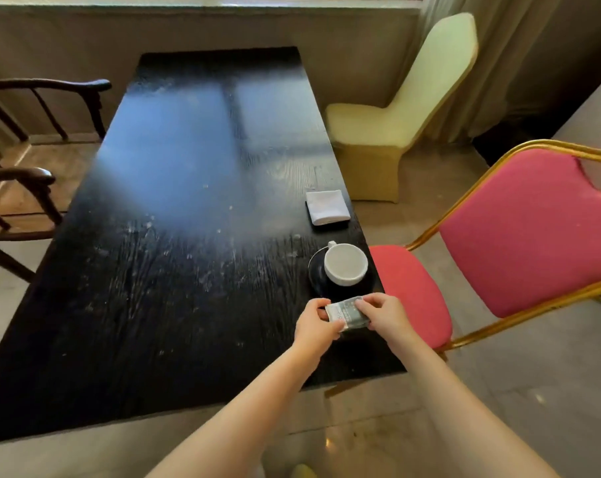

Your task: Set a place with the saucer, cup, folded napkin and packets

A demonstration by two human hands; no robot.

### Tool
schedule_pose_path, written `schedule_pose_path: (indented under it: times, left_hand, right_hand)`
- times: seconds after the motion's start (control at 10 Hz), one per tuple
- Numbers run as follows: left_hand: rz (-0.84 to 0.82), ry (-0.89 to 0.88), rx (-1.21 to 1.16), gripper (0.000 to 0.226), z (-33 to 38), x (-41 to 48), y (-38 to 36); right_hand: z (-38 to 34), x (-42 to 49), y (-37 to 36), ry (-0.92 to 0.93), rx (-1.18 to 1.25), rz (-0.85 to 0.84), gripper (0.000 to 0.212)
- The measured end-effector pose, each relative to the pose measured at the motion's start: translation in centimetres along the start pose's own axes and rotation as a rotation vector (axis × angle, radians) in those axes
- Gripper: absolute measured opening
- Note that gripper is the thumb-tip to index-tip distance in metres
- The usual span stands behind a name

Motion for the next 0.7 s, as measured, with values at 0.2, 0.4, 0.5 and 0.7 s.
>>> schedule_pose_path:
  times: [0.2,0.4,0.5,0.7]
  left_hand:
    - [0.069,0.025,0.252,0.052,-5.8,2.2,-4.4]
    - [0.088,-0.108,0.443,0.052,-6.3,3.2,-5.5]
    - [0.034,-0.172,0.576,0.058,-5.7,3.2,-5.6]
    - [-0.034,-0.317,0.808,0.049,-1.6,3.8,-1.7]
  right_hand:
    - [7.3,2.0,-0.3,-0.077,-0.172,0.082,0.017]
    - [8.0,2.3,-0.7,0.017,-0.363,0.101,0.015]
    - [7.5,2.2,-0.7,0.061,-0.474,0.093,0.02]
    - [4.0,2.2,1.1,0.036,-0.796,-0.079,0.015]
Point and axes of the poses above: each hand's wrist, its own x-axis towards the middle knuckle, its own y-axis out of the back of the hand, z = x × y, the point moved 7 cm from there along x, towards the middle knuckle, and after that the axes turned 14 degrees about z, right-handed, at the moved point
